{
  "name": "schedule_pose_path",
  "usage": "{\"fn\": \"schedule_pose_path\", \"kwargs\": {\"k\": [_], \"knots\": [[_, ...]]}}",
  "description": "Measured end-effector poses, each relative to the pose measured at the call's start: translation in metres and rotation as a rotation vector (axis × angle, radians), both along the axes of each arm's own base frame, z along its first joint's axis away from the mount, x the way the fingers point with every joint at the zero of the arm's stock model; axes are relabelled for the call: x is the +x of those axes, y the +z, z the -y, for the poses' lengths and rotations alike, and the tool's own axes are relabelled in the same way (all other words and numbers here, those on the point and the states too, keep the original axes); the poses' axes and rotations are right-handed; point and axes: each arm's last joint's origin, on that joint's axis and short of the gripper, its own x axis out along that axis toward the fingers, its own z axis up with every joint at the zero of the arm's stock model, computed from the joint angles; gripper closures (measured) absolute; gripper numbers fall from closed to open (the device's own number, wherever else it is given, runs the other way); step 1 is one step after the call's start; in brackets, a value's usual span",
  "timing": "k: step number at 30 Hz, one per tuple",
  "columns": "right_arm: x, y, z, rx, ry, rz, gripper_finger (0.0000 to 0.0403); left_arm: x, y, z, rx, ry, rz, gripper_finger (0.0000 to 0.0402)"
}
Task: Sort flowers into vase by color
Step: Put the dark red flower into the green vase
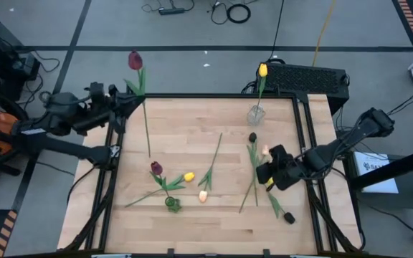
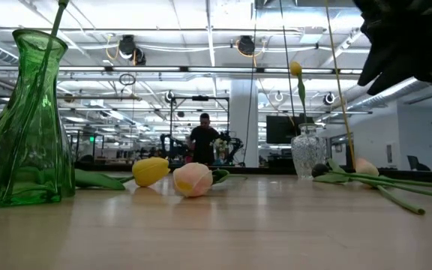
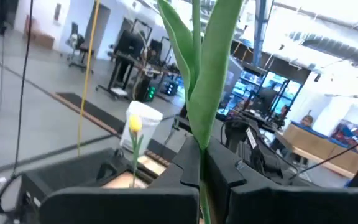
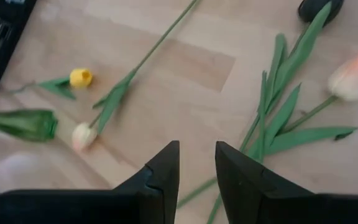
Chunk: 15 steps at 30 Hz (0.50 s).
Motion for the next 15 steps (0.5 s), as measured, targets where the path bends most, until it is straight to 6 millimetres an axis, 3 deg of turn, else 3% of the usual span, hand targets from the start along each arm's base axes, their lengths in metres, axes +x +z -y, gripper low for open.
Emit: {"fn": "schedule_pose_path", "kwargs": {"k": [8, 15], "knots": [[-0.006, 0.000, -0.012, 0.007, 0.061, 0.002, 0.0307, 0.024, 0.043, 0.038, 0.108, -0.038, -0.027, 0.0399], [-0.009, 0.000, -0.016, 0.004, 0.083, 0.005, 0.0307, 0.039, 0.045, 0.093, 0.177, -0.181, -0.047, 0.0400]]}}
